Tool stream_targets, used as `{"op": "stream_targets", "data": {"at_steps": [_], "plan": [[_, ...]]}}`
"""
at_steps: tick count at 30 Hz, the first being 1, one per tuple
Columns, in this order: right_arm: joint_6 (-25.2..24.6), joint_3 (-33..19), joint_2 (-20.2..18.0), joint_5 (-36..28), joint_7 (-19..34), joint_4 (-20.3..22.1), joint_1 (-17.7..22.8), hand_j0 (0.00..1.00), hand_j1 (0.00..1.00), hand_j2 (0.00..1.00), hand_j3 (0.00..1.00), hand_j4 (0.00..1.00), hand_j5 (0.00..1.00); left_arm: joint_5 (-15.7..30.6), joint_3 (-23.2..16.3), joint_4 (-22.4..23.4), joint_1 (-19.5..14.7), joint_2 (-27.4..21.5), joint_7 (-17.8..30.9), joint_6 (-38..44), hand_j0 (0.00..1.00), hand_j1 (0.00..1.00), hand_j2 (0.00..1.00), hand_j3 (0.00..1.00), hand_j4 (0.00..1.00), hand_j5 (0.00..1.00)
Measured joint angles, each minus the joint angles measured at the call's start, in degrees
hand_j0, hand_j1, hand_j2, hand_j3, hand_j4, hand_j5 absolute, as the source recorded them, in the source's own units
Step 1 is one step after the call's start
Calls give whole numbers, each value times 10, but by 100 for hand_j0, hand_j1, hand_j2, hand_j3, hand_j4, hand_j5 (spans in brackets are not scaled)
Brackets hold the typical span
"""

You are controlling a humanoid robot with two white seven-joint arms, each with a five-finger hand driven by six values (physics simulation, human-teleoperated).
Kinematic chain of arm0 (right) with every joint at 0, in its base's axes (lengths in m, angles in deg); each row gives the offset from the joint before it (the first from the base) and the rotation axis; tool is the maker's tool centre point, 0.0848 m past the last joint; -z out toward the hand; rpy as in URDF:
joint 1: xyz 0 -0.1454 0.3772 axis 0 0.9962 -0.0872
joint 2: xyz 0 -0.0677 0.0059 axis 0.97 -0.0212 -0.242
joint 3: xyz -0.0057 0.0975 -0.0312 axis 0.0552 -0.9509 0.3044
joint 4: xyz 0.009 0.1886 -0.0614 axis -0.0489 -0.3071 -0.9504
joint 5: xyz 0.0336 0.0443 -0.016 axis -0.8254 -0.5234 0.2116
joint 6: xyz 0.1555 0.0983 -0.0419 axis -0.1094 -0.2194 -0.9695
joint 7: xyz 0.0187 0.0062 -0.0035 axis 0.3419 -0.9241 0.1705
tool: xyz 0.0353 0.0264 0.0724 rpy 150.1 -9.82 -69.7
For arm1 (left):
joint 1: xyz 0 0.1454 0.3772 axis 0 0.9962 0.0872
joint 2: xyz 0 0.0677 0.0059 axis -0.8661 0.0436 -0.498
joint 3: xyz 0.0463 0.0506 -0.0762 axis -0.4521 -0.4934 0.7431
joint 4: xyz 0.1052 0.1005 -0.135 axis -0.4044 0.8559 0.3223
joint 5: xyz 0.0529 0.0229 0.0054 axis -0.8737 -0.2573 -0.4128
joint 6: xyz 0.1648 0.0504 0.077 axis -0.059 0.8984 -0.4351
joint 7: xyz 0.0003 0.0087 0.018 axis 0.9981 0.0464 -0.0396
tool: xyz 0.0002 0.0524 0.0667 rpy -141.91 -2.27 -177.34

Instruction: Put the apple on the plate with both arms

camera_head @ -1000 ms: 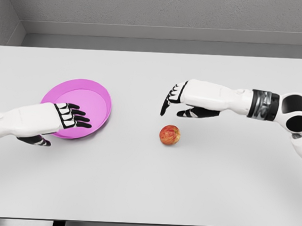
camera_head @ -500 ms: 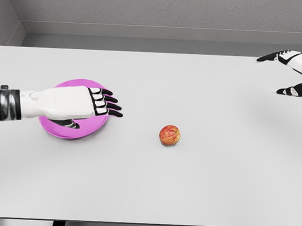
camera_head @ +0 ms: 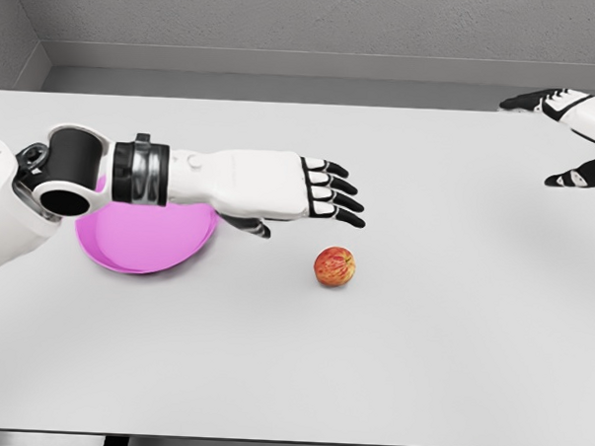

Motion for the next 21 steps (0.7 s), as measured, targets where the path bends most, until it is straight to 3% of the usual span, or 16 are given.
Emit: {"op": "stream_targets", "data": {"at_steps": [5,9,13,21], "plan": [[0,2,3,1,0,6,-2,100,100,100,100,100,100,-4,-32,9,0,10,-35,0,100,100,100,100,100,100],[0,4,4,2,0,9,-2,100,100,100,100,100,100,-56,-60,11,4,19,-41,0,100,100,100,100,100,100],[0,8,5,2,0,12,-2,100,100,100,100,100,100,-84,-68,13,4,21,-42,0,100,100,100,100,100,100],[0,11,3,3,0,15,-1,100,100,100,100,100,100,-99,-72,16,16,23,-43,0,100,100,100,100,100,100]]}}
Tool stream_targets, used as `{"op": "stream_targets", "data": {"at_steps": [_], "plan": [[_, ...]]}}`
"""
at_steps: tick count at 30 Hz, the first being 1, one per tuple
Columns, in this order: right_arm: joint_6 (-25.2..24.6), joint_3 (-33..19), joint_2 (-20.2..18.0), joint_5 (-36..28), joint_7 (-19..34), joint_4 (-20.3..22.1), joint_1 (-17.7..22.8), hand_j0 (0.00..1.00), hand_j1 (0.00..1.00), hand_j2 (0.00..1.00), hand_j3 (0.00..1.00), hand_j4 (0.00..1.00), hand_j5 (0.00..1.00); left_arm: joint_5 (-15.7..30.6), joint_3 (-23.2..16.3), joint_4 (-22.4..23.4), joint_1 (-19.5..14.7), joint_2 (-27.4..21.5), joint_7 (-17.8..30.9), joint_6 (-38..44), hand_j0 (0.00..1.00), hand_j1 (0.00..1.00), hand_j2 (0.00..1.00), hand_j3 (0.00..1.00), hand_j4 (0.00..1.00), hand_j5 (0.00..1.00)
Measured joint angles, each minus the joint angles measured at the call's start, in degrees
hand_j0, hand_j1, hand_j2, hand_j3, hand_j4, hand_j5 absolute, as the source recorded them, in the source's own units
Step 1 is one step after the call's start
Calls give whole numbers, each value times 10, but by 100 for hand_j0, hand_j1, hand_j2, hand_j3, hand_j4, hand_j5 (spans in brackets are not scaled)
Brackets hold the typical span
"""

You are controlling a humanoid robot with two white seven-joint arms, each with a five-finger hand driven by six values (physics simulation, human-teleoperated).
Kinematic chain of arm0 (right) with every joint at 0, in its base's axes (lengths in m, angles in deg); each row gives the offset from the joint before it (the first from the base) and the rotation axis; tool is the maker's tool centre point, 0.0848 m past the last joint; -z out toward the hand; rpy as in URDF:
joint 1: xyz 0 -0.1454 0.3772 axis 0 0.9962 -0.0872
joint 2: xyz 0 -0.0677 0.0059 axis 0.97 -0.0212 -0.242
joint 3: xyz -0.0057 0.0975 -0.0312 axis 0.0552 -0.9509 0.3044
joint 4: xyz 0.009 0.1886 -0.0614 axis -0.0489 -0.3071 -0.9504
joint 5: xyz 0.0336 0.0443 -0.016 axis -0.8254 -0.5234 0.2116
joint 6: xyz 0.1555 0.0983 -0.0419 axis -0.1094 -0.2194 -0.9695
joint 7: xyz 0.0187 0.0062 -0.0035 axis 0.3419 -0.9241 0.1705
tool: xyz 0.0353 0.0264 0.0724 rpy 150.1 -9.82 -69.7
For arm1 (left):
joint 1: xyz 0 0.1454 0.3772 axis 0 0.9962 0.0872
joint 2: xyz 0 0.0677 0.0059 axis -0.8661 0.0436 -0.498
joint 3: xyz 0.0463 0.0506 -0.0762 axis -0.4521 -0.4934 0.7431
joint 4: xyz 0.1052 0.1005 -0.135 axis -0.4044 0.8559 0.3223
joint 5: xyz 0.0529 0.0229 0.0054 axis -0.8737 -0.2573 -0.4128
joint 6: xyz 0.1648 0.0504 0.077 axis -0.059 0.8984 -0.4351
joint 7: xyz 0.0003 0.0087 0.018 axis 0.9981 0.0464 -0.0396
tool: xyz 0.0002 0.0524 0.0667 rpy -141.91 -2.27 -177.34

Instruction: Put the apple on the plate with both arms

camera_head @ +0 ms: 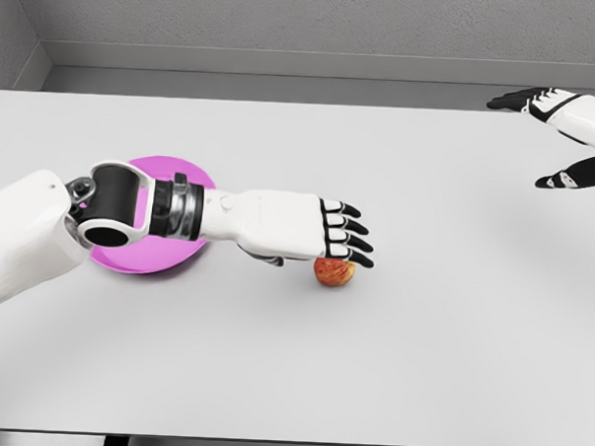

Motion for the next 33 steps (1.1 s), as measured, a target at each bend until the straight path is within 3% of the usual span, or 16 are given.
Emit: {"op": "stream_targets", "data": {"at_steps": [8,33], "plan": [[0,2,-3,0,0,6,2,100,100,100,100,100,100,-26,0,36,3,19,-1,0,100,100,100,100,100,100],[0,12,-3,6,0,8,0,100,100,100,100,100,100,-50,-27,78,1,71,-1,0,99,99,99,99,99,99]]}}
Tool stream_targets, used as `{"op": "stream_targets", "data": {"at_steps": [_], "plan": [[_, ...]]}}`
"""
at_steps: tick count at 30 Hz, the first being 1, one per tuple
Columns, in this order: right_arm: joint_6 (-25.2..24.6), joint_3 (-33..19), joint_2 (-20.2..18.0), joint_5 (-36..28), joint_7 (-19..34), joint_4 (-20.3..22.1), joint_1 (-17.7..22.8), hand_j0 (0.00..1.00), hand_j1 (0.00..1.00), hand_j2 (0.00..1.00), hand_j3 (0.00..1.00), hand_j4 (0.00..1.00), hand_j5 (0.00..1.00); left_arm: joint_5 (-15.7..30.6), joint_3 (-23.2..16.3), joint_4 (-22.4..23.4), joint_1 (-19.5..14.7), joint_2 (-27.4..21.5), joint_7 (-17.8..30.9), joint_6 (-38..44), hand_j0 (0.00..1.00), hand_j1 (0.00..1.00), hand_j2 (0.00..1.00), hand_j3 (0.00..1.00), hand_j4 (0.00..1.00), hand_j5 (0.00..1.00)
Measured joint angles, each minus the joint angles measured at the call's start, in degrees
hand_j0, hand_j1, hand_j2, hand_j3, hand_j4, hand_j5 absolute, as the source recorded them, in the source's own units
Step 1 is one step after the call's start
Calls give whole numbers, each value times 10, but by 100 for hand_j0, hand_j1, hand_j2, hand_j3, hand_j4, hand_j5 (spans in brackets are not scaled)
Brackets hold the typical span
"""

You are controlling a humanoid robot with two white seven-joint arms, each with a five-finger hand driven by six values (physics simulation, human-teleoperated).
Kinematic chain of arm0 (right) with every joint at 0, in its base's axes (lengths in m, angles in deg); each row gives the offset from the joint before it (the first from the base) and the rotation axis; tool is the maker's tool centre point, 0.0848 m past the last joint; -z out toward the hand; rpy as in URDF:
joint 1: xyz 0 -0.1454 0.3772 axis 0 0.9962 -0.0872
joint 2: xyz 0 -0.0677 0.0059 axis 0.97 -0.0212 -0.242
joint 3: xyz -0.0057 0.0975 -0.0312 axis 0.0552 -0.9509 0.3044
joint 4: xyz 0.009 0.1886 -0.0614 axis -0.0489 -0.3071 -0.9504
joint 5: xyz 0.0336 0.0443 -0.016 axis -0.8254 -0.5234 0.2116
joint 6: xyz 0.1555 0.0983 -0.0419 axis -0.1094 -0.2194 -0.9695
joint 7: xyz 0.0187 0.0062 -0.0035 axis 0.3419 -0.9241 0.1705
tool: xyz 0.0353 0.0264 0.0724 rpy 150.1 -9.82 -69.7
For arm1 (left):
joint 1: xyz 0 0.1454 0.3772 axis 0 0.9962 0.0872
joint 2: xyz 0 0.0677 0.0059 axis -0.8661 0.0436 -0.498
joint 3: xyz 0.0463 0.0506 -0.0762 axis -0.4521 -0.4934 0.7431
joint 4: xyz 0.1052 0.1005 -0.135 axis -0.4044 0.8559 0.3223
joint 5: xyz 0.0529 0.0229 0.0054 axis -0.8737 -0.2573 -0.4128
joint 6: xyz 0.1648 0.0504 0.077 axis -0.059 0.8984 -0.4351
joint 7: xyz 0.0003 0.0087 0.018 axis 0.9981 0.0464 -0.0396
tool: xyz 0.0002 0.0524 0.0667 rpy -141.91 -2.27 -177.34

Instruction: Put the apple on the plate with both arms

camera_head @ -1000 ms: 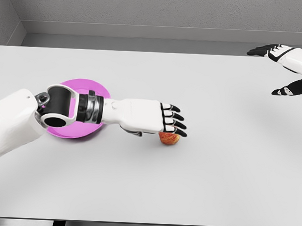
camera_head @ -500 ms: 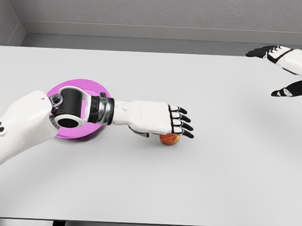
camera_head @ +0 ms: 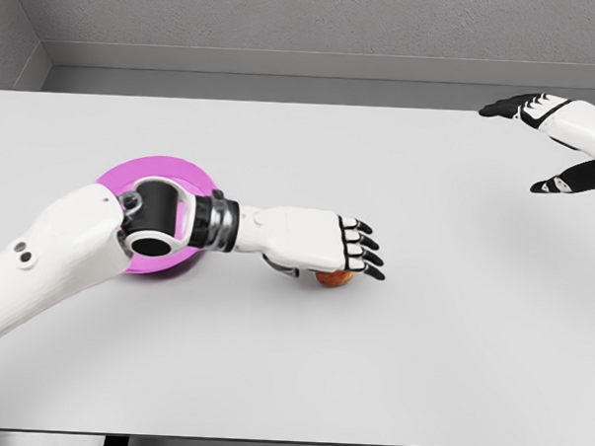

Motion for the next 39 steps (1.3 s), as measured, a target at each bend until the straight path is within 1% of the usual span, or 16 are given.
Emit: {"op": "stream_targets", "data": {"at_steps": [8,12,19,31,39], "plan": [[0,4,1,1,0,1,-1,100,100,100,100,100,100,-8,-6,6,-1,11,0,0,99,99,99,99,99,99],[0,5,0,1,0,3,0,100,100,100,100,100,100,-18,-6,21,-2,12,0,0,93,93,93,93,93,93],[0,5,0,1,0,4,0,100,100,100,100,100,100,-26,-7,40,-2,13,0,0,93,93,93,93,93,93],[0,7,0,1,0,4,0,100,100,100,100,100,100,-29,-17,42,-4,22,0,0,92,92,92,92,92,92],[0,7,0,1,0,9,0,100,100,100,100,100,100,-30,-24,42,-4,23,0,0,89,89,89,89,89,89]]}}
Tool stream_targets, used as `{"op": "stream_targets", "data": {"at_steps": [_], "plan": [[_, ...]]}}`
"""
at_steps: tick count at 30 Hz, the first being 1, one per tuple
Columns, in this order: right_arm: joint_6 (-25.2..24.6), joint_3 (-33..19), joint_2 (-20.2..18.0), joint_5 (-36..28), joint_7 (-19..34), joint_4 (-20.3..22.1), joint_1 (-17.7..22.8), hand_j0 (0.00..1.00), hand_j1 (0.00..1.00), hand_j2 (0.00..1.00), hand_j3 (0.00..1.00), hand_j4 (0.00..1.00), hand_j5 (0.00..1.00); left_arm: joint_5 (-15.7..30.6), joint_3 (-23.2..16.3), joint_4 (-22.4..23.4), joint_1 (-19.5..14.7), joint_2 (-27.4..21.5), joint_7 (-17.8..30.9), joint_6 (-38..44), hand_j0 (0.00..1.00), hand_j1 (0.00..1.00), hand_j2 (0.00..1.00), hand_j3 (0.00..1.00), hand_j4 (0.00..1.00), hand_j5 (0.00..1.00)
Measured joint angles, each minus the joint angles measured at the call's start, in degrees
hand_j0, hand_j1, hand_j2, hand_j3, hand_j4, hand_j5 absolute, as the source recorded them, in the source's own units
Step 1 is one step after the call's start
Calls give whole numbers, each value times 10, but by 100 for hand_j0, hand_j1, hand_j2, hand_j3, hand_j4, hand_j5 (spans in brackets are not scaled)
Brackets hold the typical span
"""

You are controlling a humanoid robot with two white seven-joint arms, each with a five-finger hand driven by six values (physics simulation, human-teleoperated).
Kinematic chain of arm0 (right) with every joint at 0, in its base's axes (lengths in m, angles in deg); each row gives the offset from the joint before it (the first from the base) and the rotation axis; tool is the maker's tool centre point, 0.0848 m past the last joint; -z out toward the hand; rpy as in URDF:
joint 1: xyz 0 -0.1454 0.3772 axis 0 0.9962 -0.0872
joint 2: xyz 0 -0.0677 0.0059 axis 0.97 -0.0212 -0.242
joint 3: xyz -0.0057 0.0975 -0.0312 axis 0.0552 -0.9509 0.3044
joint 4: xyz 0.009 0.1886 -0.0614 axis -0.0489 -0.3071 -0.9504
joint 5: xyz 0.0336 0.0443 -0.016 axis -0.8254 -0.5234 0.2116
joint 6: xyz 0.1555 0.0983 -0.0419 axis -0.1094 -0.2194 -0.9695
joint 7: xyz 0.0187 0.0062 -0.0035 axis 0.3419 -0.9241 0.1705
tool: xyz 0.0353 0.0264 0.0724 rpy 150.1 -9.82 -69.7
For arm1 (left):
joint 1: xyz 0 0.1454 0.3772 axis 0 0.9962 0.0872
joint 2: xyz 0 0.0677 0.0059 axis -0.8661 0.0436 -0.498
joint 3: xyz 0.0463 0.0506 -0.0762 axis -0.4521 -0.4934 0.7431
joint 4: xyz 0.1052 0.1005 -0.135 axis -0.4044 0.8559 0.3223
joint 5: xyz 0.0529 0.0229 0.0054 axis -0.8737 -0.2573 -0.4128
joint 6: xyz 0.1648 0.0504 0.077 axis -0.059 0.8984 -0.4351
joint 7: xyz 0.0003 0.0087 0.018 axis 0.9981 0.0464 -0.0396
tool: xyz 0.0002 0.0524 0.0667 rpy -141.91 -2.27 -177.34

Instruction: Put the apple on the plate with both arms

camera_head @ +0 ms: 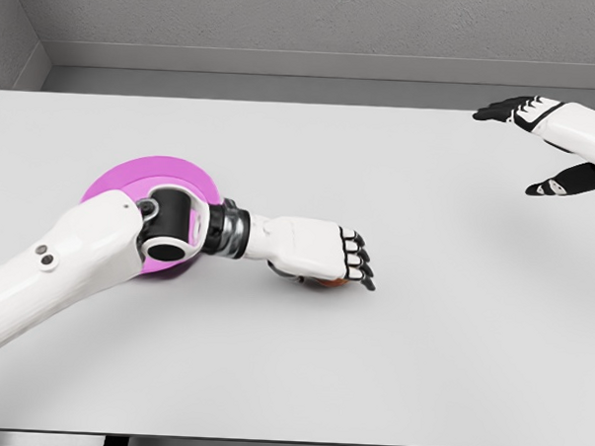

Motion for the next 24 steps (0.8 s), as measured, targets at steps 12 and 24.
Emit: {"op": "stream_targets", "data": {"at_steps": [12,24], "plan": [[0,1,0,0,0,3,0,100,100,100,100,100,100,0,-3,0,0,0,0,0,83,83,83,83,83,83],[0,1,0,0,0,3,0,100,100,100,100,100,100,-1,-6,-2,0,0,0,0,71,71,71,71,71,71]]}}
